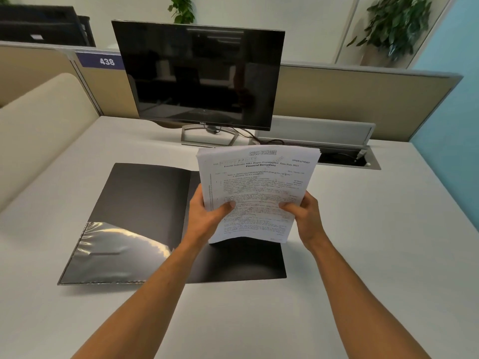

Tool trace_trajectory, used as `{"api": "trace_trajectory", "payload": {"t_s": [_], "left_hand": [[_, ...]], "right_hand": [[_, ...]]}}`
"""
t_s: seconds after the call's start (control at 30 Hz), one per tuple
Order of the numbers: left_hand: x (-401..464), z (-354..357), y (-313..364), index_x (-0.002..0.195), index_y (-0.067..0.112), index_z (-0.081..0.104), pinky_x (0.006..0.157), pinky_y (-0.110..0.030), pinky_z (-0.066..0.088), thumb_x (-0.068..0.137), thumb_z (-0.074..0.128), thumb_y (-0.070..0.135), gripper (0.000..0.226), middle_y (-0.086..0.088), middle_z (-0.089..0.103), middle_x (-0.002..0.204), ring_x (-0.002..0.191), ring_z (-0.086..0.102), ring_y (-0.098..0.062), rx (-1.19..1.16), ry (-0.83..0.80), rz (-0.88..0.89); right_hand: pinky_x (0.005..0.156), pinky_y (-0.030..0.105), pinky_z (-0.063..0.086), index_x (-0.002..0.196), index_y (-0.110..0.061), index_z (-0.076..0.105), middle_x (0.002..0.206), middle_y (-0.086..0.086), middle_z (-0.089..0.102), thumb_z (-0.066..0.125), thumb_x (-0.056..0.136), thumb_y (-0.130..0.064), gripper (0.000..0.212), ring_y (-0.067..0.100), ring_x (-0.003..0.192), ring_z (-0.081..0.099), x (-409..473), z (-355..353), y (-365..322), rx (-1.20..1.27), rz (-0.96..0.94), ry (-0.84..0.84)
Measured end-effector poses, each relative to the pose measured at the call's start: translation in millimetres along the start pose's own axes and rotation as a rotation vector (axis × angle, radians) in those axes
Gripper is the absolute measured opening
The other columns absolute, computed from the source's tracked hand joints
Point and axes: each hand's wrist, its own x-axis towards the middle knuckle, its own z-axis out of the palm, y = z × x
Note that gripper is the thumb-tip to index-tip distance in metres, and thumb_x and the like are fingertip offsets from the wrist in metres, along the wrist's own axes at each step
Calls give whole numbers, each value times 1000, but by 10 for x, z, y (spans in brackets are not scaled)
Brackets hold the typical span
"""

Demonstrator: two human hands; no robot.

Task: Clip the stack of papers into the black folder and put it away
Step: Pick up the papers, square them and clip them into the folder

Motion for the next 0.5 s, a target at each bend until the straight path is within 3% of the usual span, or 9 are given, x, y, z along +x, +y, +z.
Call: {"api": "trace_trajectory", "payload": {"t_s": [0.33,0.5], "left_hand": [[19,-24,-19,115,24,56,76,-27,59,72,75,22,47,-2,64,109,104,62,-24,45,9,0],[14,25,-45,117,17,58,85,-45,58,75,74,23,45,-6,63,111,106,61,-29,70,55,-32]], "right_hand": [[78,38,58,112,-9,63,106,5,69,62,68,-15,44,25,96,65,-21,21,-24,-16,15,31],[83,46,58,108,-20,65,106,3,69,61,72,-19,36,25,97,65,-16,107,-14,-53,46,52]]}}
